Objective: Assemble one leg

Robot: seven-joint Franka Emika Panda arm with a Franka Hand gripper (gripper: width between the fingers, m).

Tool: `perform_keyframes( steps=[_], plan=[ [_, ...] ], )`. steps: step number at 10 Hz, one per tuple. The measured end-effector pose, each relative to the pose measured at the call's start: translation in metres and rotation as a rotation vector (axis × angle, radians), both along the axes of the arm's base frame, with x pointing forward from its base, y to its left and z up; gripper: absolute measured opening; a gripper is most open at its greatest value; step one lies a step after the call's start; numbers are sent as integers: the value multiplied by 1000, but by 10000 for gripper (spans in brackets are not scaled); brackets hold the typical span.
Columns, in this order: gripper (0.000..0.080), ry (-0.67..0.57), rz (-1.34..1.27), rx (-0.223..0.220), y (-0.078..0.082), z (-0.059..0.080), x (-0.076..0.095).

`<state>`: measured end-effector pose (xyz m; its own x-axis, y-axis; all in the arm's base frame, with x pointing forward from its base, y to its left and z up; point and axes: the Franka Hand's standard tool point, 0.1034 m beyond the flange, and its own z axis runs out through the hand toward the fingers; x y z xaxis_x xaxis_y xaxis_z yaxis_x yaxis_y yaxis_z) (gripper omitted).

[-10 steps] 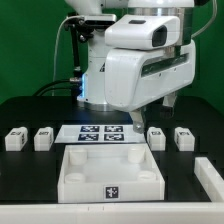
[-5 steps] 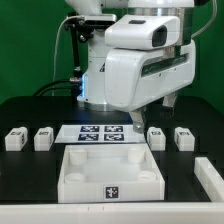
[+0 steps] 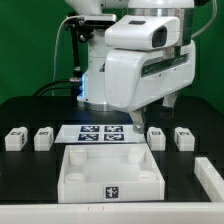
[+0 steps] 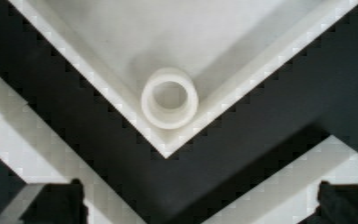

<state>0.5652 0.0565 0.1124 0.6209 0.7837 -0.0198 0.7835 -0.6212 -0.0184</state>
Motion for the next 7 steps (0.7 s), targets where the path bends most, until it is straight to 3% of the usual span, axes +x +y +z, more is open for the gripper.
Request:
perform_keyframes(
  steps=[3, 4, 6, 7],
  plan=[
    [650, -1, 40, 2, 0, -2, -2],
    [650, -22, 167, 6, -4, -8, -17],
    [650, -20, 449, 10, -21, -24, -73],
    [650, -31, 594, 13, -32, -34, -92]
  ],
)
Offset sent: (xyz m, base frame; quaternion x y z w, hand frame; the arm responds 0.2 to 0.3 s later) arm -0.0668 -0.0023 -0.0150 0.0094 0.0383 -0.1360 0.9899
